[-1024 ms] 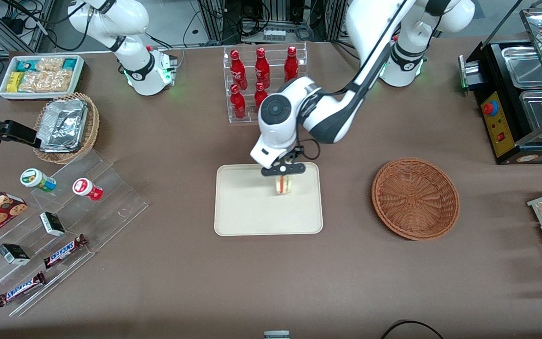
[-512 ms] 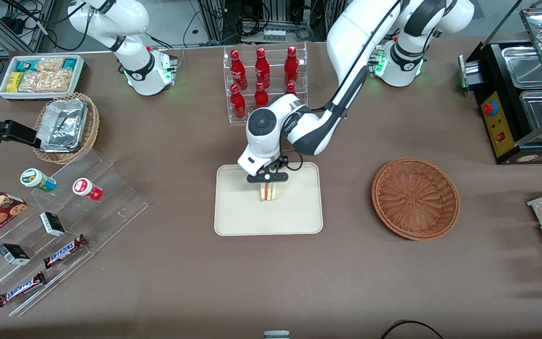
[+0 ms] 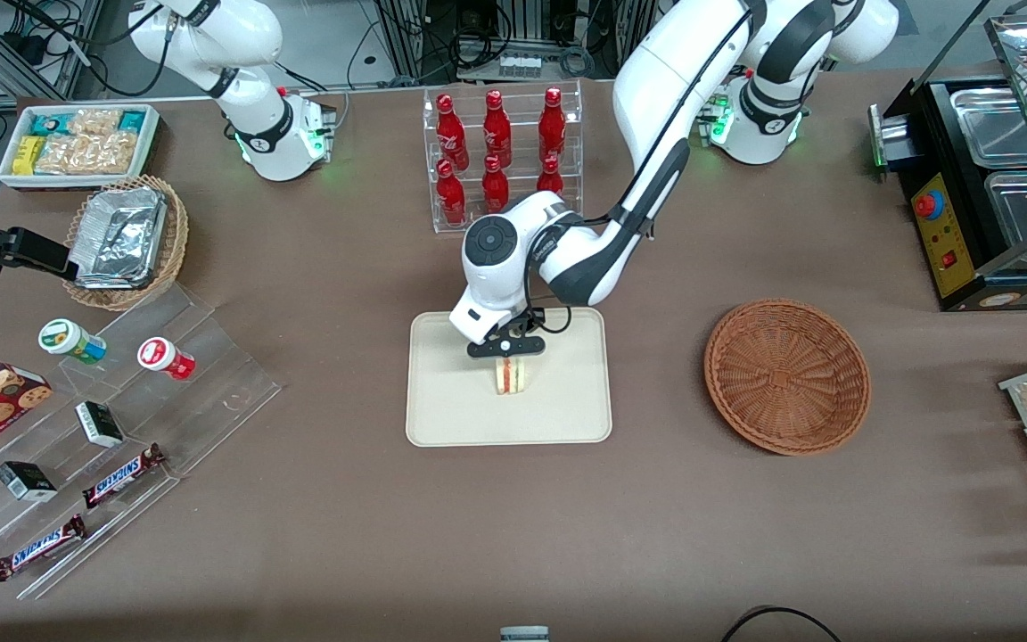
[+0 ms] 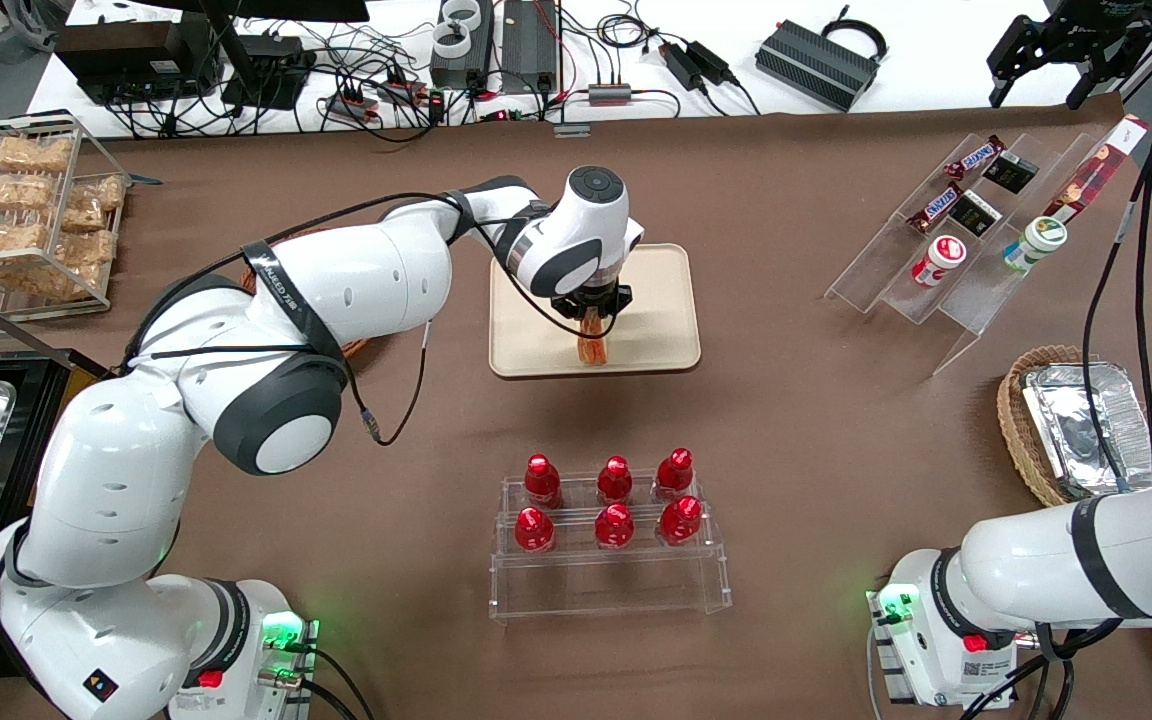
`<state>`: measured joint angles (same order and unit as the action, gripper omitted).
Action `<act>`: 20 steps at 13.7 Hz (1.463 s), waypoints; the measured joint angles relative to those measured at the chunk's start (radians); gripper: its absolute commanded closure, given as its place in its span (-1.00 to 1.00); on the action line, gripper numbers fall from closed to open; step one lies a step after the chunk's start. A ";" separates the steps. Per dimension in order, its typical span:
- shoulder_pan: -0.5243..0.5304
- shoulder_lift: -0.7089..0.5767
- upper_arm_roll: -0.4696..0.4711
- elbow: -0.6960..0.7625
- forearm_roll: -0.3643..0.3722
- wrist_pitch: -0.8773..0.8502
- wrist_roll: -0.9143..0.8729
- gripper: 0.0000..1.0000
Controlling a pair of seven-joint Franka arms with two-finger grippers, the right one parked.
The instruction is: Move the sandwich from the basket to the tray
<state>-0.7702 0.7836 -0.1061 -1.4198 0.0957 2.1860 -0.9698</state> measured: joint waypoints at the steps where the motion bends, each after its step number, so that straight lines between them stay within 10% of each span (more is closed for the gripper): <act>1: 0.000 0.000 0.000 0.001 0.000 0.000 0.000 0.52; 6: 0.000 0.005 0.000 0.005 0.023 0.021 -0.001 0.48; 8: 0.000 0.009 0.000 0.008 0.027 0.028 -0.002 -0.99; 20: 0.110 -0.216 0.014 0.065 -0.024 -0.267 -0.001 -0.99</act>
<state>-0.6606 0.5677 -0.0919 -1.3549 0.0715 1.9187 -0.9707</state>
